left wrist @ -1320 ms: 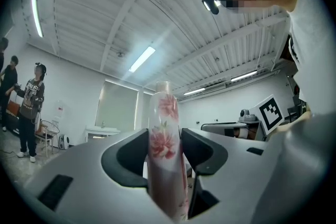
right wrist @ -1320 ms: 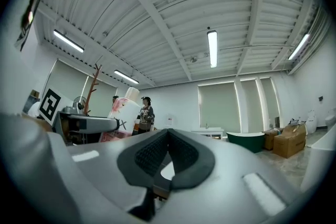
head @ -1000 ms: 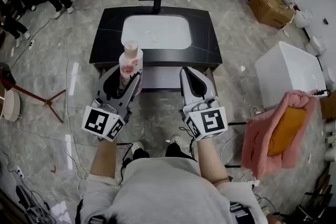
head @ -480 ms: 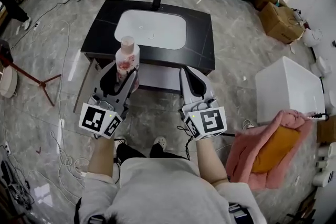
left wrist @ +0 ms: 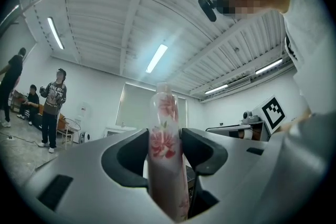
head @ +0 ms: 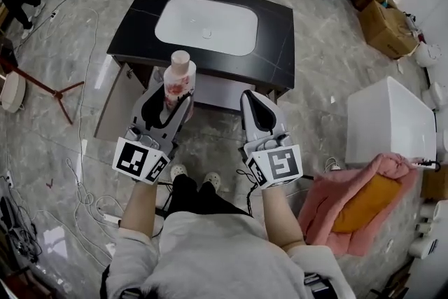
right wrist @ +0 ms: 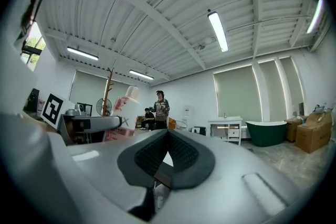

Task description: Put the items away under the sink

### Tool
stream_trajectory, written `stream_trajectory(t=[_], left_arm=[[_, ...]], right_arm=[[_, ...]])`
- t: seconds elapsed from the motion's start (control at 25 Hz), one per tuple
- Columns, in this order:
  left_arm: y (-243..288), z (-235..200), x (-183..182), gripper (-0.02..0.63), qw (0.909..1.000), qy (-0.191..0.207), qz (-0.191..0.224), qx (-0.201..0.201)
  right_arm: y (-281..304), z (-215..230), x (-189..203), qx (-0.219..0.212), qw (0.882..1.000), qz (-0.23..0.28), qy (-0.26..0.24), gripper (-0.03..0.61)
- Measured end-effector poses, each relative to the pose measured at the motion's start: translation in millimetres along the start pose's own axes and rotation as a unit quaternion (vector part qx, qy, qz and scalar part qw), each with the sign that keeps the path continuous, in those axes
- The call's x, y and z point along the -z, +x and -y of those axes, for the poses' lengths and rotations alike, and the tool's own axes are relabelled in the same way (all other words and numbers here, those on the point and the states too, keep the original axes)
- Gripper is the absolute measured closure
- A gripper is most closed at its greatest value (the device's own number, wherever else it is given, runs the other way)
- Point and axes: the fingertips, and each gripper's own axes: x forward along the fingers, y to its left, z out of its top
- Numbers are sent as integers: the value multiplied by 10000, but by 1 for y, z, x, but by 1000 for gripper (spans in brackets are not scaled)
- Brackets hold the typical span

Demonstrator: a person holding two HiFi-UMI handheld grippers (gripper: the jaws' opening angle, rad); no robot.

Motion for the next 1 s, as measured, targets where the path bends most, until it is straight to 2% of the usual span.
stream_trajectory(t=[0.48, 0.68, 1.0], left_arm=[[11, -33, 69, 408, 9985, -136, -392, 364], [22, -47, 97, 408, 9971, -188, -428, 602], [28, -72, 164, 408, 9948, -231, -590, 802]], right_arm=[[47, -2, 61, 116, 9992, -339, 183, 568], [65, 3, 90, 284, 9983, -442, 257, 568], [88, 5, 154, 408, 9969, -624, 235, 568]])
